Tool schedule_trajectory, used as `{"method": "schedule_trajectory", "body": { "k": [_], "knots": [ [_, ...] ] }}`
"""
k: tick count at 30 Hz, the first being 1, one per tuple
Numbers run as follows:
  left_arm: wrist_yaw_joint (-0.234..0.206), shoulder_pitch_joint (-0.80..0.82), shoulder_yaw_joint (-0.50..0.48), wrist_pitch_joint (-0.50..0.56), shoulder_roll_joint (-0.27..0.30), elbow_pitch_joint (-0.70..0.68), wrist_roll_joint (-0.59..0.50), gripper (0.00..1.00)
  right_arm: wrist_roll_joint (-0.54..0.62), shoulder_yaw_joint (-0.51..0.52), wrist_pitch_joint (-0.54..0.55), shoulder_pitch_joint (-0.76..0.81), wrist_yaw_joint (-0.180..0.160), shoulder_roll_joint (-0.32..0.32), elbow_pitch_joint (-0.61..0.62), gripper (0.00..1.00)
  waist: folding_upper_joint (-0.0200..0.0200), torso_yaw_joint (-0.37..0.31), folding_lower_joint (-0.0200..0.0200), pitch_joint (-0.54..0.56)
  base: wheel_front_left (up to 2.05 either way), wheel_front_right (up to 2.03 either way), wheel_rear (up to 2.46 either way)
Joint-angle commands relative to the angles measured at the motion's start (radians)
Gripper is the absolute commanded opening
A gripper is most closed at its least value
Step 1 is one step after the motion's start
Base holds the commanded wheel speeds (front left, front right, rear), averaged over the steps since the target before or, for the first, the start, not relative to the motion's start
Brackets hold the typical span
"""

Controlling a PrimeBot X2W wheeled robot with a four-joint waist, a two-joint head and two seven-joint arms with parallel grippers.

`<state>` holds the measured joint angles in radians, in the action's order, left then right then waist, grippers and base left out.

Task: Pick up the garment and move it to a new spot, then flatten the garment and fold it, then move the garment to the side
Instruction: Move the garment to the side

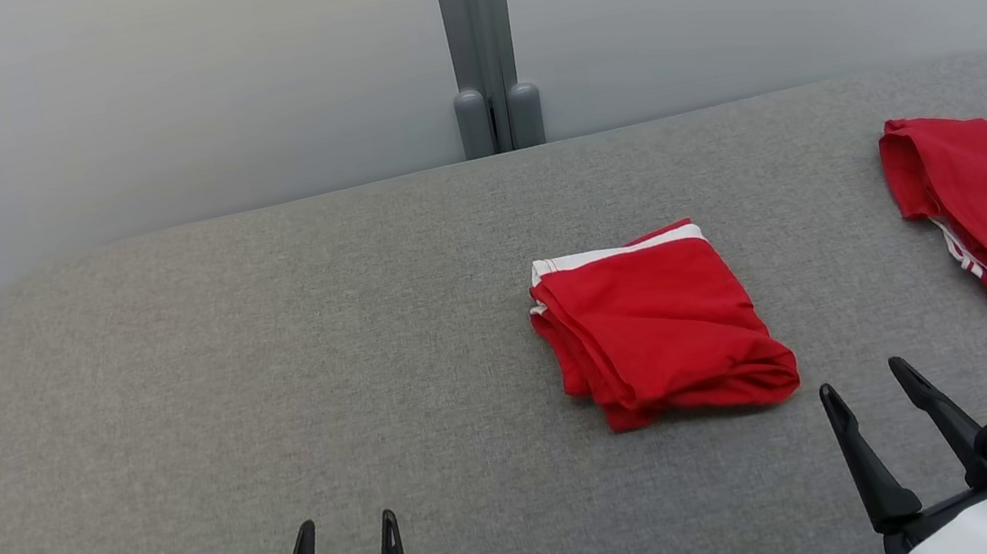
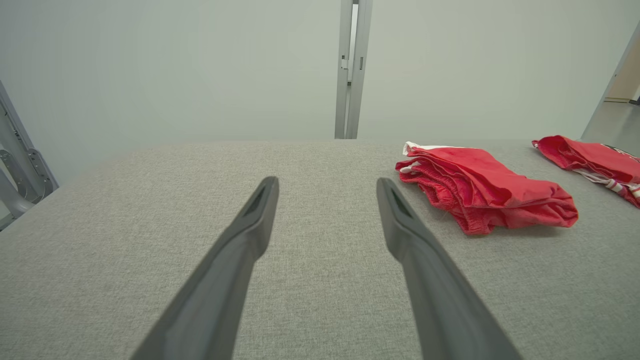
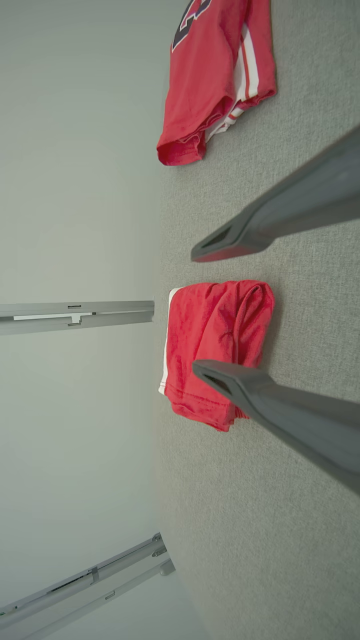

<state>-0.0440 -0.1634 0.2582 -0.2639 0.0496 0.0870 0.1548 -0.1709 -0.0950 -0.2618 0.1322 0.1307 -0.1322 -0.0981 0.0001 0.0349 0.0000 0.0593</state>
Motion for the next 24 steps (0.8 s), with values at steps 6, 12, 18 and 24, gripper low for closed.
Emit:
{"method": "schedule_trajectory", "body": {
  "k": [6, 12, 18, 24],
  "knots": [
    [0.016, 0.021, 0.006, 0.000, 0.002, -0.008, -0.003, 1.00, 0.002, -0.004, -0.004, -0.013, 0.000, -0.006, 0.011, 1.00, -0.0001, 0.013, 0.0000, -0.033, 0.00, 0.00, 0.00],
    [0.021, 0.039, 0.013, 0.000, 0.002, -0.016, 0.003, 1.00, -0.040, -0.017, -0.004, -0.064, 0.000, -0.033, -0.021, 1.00, -0.0001, 0.027, 0.0000, -0.079, 0.00, 0.00, 0.00],
    [0.027, 0.081, 0.029, 0.000, 0.002, -0.026, 0.008, 1.00, -0.177, -0.078, -0.004, -0.193, 0.000, -0.097, -0.118, 1.00, -0.0001, 0.038, 0.0000, -0.151, 0.00, 0.00, 0.00],
    [0.042, 0.127, 0.045, 0.000, 0.002, -0.029, 0.021, 1.00, -0.425, -0.206, 0.027, -0.383, 0.000, -0.219, -0.261, 1.00, -0.0001, 0.055, 0.0000, -0.210, 0.00, 0.00, 0.00]
  ]
}}
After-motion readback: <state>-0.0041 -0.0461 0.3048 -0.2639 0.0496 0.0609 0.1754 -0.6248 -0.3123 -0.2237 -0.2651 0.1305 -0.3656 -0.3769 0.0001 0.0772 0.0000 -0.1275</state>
